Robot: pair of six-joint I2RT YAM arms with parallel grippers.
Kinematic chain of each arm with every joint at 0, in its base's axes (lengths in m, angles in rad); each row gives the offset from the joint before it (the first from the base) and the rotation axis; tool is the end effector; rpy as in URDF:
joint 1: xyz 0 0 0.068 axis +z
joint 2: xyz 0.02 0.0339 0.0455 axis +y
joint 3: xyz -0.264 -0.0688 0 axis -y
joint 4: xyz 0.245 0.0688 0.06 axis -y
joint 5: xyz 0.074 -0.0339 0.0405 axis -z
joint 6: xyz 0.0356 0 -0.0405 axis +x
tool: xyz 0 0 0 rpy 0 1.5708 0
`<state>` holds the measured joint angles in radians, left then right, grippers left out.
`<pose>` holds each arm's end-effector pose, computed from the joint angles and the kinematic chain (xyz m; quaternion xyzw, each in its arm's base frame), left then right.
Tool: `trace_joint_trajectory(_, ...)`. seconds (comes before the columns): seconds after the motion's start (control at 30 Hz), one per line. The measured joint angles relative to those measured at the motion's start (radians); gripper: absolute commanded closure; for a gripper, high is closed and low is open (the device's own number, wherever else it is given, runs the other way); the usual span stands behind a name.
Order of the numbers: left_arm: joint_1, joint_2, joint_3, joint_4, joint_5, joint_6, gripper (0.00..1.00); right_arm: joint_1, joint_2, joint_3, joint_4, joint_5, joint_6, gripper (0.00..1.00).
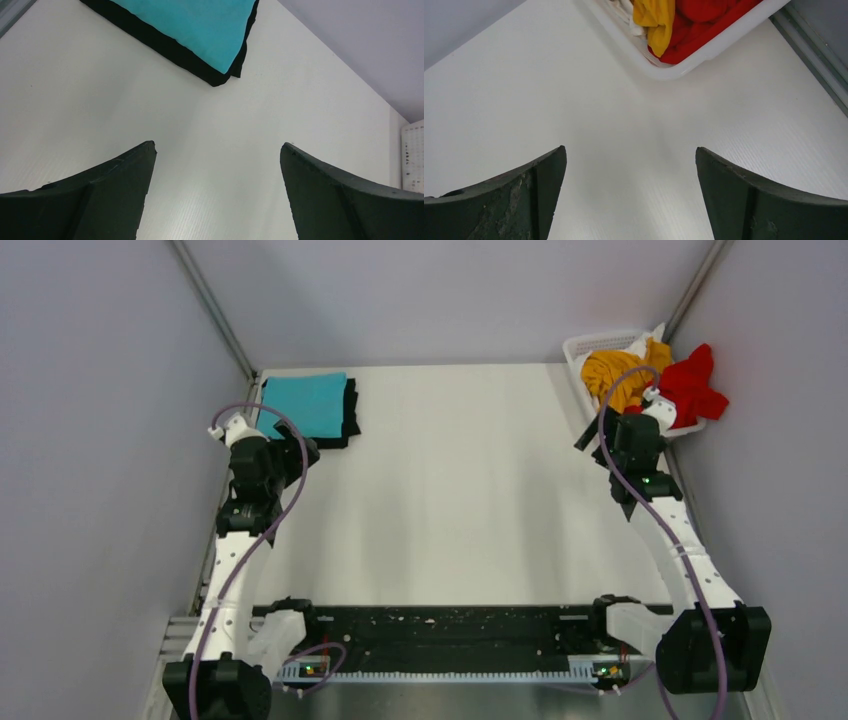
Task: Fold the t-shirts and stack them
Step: Grab crumpled tshirt from bin with the right arm
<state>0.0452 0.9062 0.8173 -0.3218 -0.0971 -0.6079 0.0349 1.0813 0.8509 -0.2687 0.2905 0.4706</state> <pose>0.2065 0.0128 0.3156 -0.2932 0.7828 -0.1130 0.5372 0.2432 -0.0017 0.2972 0.2560 0.8147 0.0058 0.5203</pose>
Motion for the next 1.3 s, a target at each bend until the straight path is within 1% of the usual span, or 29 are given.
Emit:
trace_joint_trajectory(0.1, 0.000, 0.002, 0.000, 0.008, 0.004, 0.000, 0.01, 0.000, 0.001, 0.005, 0.015, 0.001, -0.043, 0.01)
trace_joint_trajectory(0.2, 0.000, 0.018, 0.002, 0.030, 0.013, 0.001, 0.01, 0.000, 0.028, 0.064, -0.003, 0.001, -0.093, 0.01)
trace_joint_trajectory(0.4, 0.000, 0.087, 0.035, 0.060, 0.041, 0.013, 0.01, -0.011, 0.180, 0.353, -0.074, -0.003, -0.168, 0.01)
trace_joint_trajectory(0.57, 0.000, 0.140, 0.043, 0.113, 0.068, 0.032, 0.01, -0.129, 0.360, 0.591, -0.120, -0.080, -0.182, 0.01)
trace_joint_trajectory(0.67, 0.000, 0.194, 0.066, 0.137, 0.114, 0.058, 0.01, -0.203, 0.503, 0.717, -0.145, -0.146, -0.182, 0.06)
trace_joint_trajectory(0.8, 0.000, 0.249, 0.090, 0.176, 0.187, 0.086, 0.01, -0.252, 0.686, 0.861, -0.189, -0.261, -0.182, 0.07)
trace_joint_trajectory(0.93, 0.000, 0.278, 0.103, 0.197, 0.210, 0.099, 0.01, -0.264, 0.844, 0.956, -0.217, -0.367, -0.192, 0.08)
trace_joint_trajectory(1.03, 0.000, 0.304, 0.121, 0.197, 0.213, 0.109, 0.01, -0.264, 0.961, 1.033, -0.234, -0.426, -0.199, 0.19)
trace_joint_trajectory(1.07, 0.000, 0.315, 0.130, 0.195, 0.214, 0.111, 0.01, -0.264, 0.993, 1.053, -0.235, -0.444, -0.200, 0.26)
trace_joint_trajectory(1.1, 0.000, 0.324, 0.135, 0.195, 0.214, 0.113, 0.01, -0.264, 1.027, 1.073, -0.238, -0.465, -0.200, 0.35)
trace_joint_trajectory(1.13, 0.000, 0.335, 0.143, 0.193, 0.217, 0.114, 0.01, -0.264, 1.061, 1.091, -0.239, -0.487, -0.200, 0.49)
trace_joint_trajectory(1.17, 0.000, 0.344, 0.149, 0.191, 0.217, 0.115, 0.01, -0.264, 1.088, 1.102, -0.244, -0.505, -0.200, 0.71)
trace_joint_trajectory(1.2, 0.000, 0.354, 0.155, 0.188, 0.217, 0.117, 0.01, -0.264, 1.109, 1.109, -0.251, -0.521, -0.200, 0.85)
trace_joint_trajectory(1.23, 0.000, 0.360, 0.159, 0.183, 0.217, 0.117, 0.01, -0.264, 1.126, 1.115, -0.257, -0.533, -0.202, 0.95)
trace_joint_trajectory(1.27, 0.000, 0.367, 0.165, 0.178, 0.217, 0.119, 0.01, -0.264, 1.136, 1.115, -0.261, -0.541, -0.199, 1.00)
trace_joint_trajectory(1.3, 0.000, 0.370, 0.167, 0.177, 0.217, 0.121, 0.01, -0.264, 1.139, 1.117, -0.271, -0.544, -0.198, 1.00)
